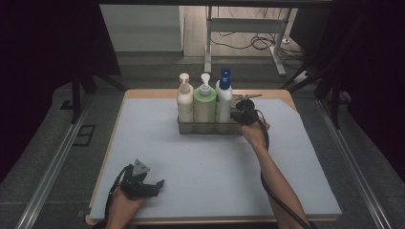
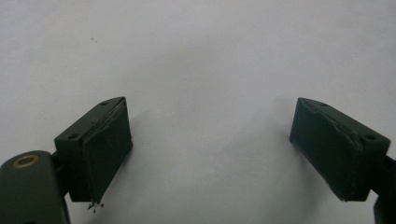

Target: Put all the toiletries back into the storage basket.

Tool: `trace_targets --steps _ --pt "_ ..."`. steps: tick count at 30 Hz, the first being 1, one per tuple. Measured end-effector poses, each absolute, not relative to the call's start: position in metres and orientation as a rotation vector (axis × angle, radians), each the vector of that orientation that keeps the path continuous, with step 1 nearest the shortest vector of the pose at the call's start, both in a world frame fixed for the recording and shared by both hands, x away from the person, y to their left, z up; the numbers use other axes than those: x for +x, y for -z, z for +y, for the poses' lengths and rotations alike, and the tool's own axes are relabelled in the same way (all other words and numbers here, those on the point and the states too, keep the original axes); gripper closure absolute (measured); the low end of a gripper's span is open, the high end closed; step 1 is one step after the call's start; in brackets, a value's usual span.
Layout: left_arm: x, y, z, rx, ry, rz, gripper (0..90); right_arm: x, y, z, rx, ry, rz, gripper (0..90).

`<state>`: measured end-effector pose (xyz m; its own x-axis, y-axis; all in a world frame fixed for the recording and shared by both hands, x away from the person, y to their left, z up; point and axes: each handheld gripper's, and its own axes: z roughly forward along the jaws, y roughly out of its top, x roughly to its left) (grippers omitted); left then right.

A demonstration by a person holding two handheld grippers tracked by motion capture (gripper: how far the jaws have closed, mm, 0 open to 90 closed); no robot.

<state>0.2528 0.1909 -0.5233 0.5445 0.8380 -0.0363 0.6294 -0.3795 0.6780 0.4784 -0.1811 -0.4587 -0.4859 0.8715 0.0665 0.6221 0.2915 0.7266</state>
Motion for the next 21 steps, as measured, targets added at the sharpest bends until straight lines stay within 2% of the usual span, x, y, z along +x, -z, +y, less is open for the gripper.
trace_targets --steps 21 --pt "0.253 0.523 0.191 2.135 -0.417 1.178 12.3 0.467 0.456 -0.177 1.314 -0.989 2.227 89.9"
